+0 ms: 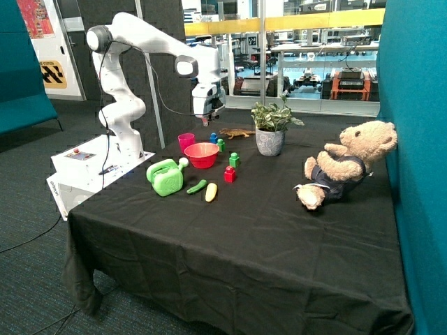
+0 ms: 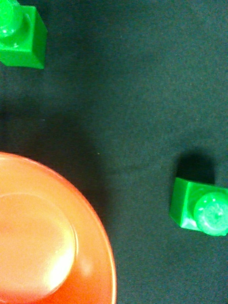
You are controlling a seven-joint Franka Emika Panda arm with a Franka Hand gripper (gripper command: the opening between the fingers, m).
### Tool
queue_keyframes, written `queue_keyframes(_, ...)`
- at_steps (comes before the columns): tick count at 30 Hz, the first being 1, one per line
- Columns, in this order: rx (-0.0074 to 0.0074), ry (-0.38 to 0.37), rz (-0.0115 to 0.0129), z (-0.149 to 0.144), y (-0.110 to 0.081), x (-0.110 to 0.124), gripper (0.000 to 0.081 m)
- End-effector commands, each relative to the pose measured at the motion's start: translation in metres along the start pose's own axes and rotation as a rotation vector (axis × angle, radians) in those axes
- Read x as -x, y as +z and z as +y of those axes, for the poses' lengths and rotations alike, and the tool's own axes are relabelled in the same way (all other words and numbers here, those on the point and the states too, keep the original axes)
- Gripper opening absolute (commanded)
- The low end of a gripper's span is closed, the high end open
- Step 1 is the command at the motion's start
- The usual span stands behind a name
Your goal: Stack green blocks
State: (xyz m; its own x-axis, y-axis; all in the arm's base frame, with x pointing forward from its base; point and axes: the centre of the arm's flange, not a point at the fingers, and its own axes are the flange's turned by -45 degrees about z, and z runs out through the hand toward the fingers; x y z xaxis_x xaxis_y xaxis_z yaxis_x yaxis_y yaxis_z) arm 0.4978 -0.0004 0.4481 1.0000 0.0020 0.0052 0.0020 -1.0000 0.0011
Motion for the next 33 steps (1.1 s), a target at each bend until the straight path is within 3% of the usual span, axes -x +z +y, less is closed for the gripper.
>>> queue_keyframes(1,-0.0017,-0.231,-0.005,0.0,-0.002,-0.002,0.0808)
queue_keyframes(6,-0.0018,-0.272,-0.005,0.003,0.002,-0.007,0.0808)
queue_keyframes(8,-0.0018,-0.279,-0.005,0.003,0.003,-0.008,0.0745)
queue_keyframes(11,-0.0018,-0.283,-0.005,0.005,0.001,-0.007,0.0727)
queue_keyframes(18,-0.0017,-0.257,-0.005,0.008,0.002,-0.006,0.0725)
queue_keyframes(19,-0.0016,-0.225,-0.005,0.007,0.003,-0.007,0.0721)
queue_keyframes(20,-0.0017,-0.25,-0.005,0.007,0.003,-0.007,0.0719)
queue_keyframes(22,-0.0016,-0.202,-0.0051,0.005,0.004,-0.009,0.0717)
queue_keyframes(23,-0.0017,-0.23,-0.005,0.005,0.003,-0.008,0.0713)
queue_keyframes(33,-0.0016,-0.193,-0.0051,0.008,-0.002,-0.012,0.0753)
